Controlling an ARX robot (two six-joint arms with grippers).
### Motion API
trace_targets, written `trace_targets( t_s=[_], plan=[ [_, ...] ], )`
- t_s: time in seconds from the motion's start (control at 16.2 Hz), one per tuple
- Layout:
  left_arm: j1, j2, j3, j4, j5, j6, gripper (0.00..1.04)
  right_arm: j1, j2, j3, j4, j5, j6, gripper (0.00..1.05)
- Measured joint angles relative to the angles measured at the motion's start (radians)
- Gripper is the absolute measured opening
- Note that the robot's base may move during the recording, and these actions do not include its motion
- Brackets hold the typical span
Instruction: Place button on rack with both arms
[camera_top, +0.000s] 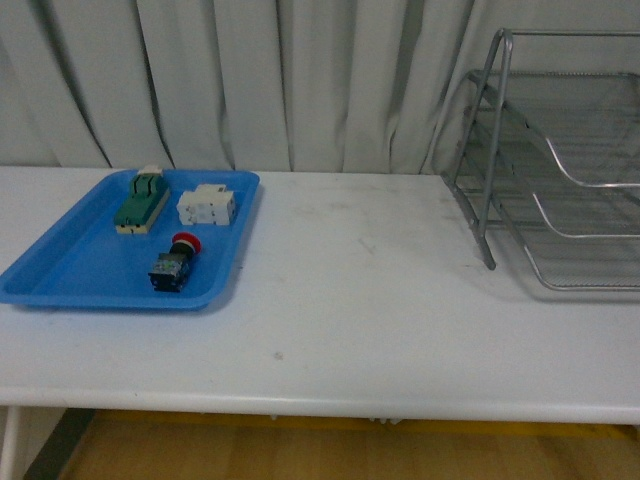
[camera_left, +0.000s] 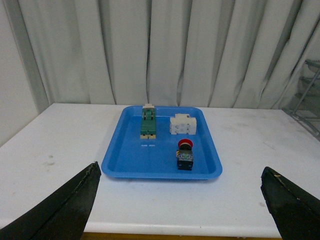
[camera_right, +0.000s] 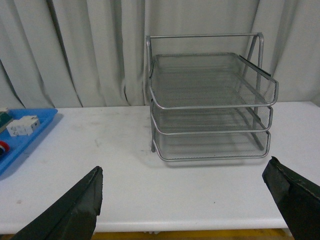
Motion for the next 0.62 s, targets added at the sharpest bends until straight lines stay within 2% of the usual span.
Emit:
trace_targets(
  t_s=[0.12,0.19,0.31,0.37,0.43,0.49,0.62],
  plan=[
    [0.0,0.0,0.0,0.0,0.0,0.0,0.98,0.0,0.0,0.0,0.0,0.0,0.0,0.98],
    [0.0,0.0,0.0,0.0,0.0,0.0,0.98,-0.028,0.022,0.0,0.05,-0.085,0.038,0.98],
    [0.0,0.0,0.0,0.002,0.002,0.0,0.98,-0.229,0.277,0.021,0.339,-0.443,0.237,0.98],
    [0.0,0.0,0.0,0.0,0.001,0.0,0.98,-0.285,0.474,0.047,0.507,-0.597,0.349,0.98],
    [0.0,0.0,0.0,0.0,0.001,0.0,0.98,-0.327,0.674,0.113,0.694,-0.67,0.437,0.98],
    [0.0,0.0,0.0,0.0,0.001,0.0,0.98,-0.376,0.841,0.203,0.841,-0.665,0.496,0.98],
    [0.0,0.0,0.0,0.0,0.001,0.0,0.98,-0.443,1.103,0.375,1.018,-0.613,0.585,0.98]
  ],
)
